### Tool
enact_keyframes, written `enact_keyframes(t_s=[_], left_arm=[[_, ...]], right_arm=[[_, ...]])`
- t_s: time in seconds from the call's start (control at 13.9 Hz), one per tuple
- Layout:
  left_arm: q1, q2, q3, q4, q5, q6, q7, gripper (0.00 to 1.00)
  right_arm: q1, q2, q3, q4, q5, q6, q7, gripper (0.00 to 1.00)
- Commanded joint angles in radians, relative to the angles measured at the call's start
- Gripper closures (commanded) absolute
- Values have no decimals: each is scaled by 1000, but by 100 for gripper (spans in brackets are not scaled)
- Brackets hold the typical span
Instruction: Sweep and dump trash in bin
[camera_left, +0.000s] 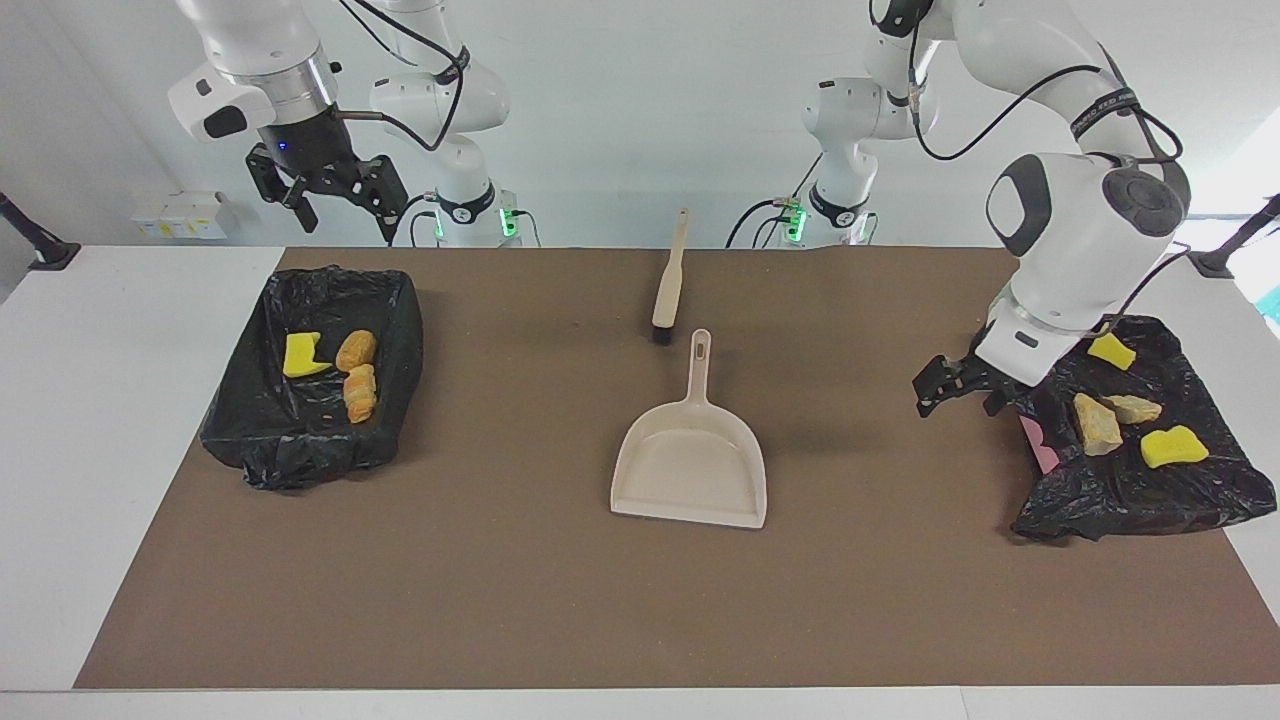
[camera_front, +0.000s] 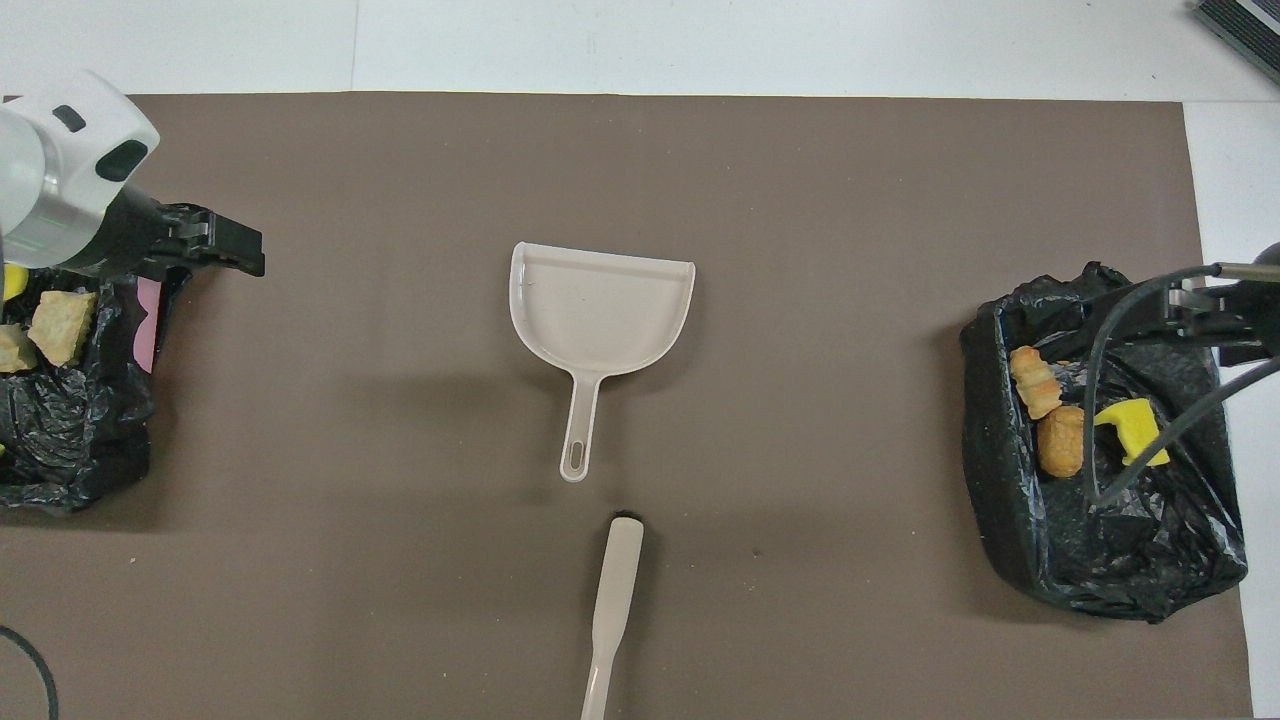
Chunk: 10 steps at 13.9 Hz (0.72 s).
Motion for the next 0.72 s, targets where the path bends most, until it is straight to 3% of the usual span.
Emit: enact_keyframes(t_s=[0.0,0.43,0.65], left_arm=[[12,-90,-1,-74,0,-34,49,0],[14,-122,8,4,45,-200,94,0],[14,-185,8,-86,43,-176,105,0]], right_arm=[[-6,-17,2,-16,11,-6,-18,0],[-6,-17,2,-16,11,-6,-18,0],[-6,-17,2,-16,9,-6,-18,0]])
